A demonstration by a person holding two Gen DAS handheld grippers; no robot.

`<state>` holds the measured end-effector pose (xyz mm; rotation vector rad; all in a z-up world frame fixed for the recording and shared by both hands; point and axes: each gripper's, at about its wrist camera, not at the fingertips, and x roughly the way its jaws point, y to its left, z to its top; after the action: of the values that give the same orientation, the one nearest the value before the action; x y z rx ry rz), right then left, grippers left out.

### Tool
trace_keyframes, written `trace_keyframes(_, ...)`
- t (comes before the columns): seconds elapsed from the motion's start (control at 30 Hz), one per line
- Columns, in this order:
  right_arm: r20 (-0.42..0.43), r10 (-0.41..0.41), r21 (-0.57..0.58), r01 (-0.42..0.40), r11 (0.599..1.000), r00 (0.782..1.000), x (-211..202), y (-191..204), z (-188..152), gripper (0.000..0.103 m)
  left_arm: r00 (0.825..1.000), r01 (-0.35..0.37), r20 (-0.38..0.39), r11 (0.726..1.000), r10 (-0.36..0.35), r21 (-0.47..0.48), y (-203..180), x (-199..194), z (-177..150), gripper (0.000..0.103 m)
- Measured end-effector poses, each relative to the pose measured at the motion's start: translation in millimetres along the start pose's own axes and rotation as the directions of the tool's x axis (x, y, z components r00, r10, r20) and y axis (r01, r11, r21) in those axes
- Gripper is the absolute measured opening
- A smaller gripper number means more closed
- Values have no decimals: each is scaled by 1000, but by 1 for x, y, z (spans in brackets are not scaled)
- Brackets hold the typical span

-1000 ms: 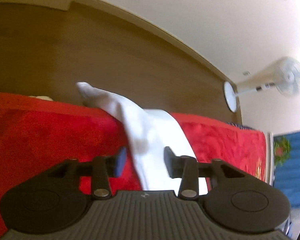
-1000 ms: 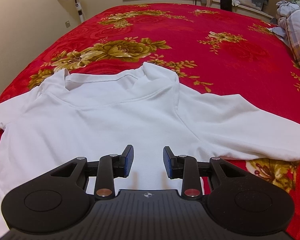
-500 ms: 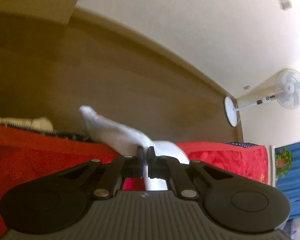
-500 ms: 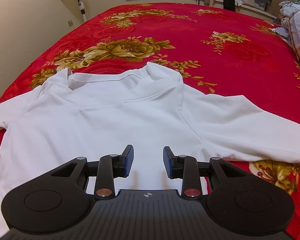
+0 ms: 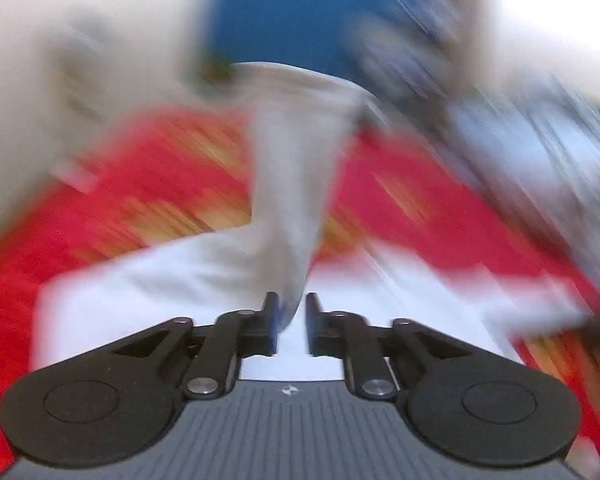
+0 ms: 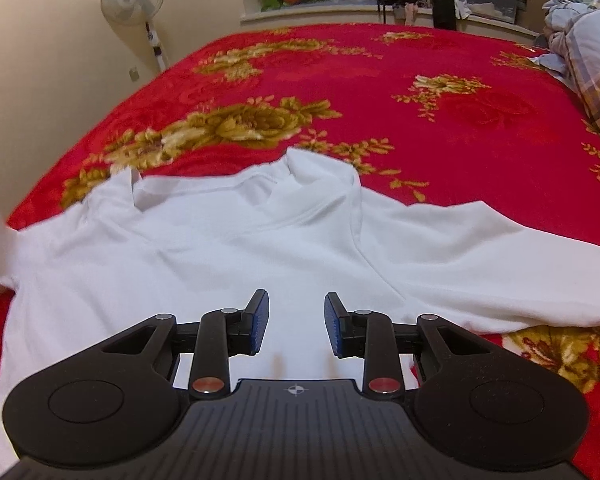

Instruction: Fold small clothes

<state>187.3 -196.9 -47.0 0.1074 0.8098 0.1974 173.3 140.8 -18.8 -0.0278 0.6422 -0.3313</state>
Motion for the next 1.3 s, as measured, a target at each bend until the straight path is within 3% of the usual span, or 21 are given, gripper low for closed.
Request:
trace_keyframes(0.03, 5, 6, 7, -6, 1000, 1000, 0, -1, 1, 32, 996, 38, -81, 998, -34, 46, -13, 13, -8, 17)
trace_keyframes(0.1, 7, 22, 26, -22, 999, 1000, 1, -2, 2, 32, 986, 38, -165, 996, -24, 82, -14, 26, -15, 17)
trace_keyframes(0.17, 5, 39, 51, -40, 998, 999, 3, -5, 2, 32, 986, -24, -165, 1000, 26, 14, 12, 25, -11, 18)
trace_keyframes(0.23, 1, 59, 77, -59, 995, 998, 5, -8, 2, 32, 982, -135, -143, 986, 120, -97, 52, 20, 1, 18)
trace_keyframes(0.37, -34, 88, 124, -83, 989, 996, 18, -9, -1, 32, 934, -358, -124, 897, 336, -260, 121, 2, 11, 18)
trace_keyframes(0.47, -82, 115, 150, -102, 983, 990, 34, -6, -6, 32, 910, -414, -113, 854, 399, -316, 149, -9, 17, 18)
trace_keyframes(0.57, -114, 128, 147, -111, 983, 985, 49, 1, -10, 33, 906, -418, -105, 835, 409, -357, 171, -14, 25, 18)
trace_keyframes(0.73, -131, 106, 109, -92, 990, 986, 72, 15, -13, 33, 912, -404, -78, 847, 403, -346, 161, -26, 21, 18)
trace_keyframes(0.77, -119, 99, 96, -88, 991, 988, 73, 17, -13, 28, 913, -402, -73, 850, 402, -342, 158, -29, 22, 18)
trace_keyframes(0.8, -102, 98, 79, -90, 993, 990, 73, 20, -12, 6, 913, -401, -67, 851, 403, -338, 153, -28, 21, 18)
trace_keyframes(0.83, -81, 99, 63, -94, 994, 992, 71, 22, -10, 3, 913, -400, -64, 852, 403, -339, 155, -29, 22, 18)
trace_keyframes(0.93, 45, 117, 39, -119, 992, 992, 48, 22, 4, 2, 916, -392, -59, 851, 397, -349, 151, -25, 20, 18)
trace_keyframes(1.03, 235, 148, 55, -165, 985, 961, 3, 4, 29, 0, 923, -376, -58, 862, 380, -341, 146, -15, 22, 18)
trace_keyframes(1.1, 312, 74, 53, -95, 994, 947, -15, -12, 40, 0, 930, -363, -62, 873, 363, -325, 141, -9, 23, 18)
trace_keyframes(1.2, 231, -94, 139, 63, 988, 968, 0, -47, 45, 0, 942, -334, -82, 893, 325, -301, 131, 4, 22, 18)
trace_keyframes(1.3, 123, -119, 266, 83, 960, 985, 22, -80, 40, 0, 955, -295, -116, 912, 273, -285, 123, 20, 19, 18)
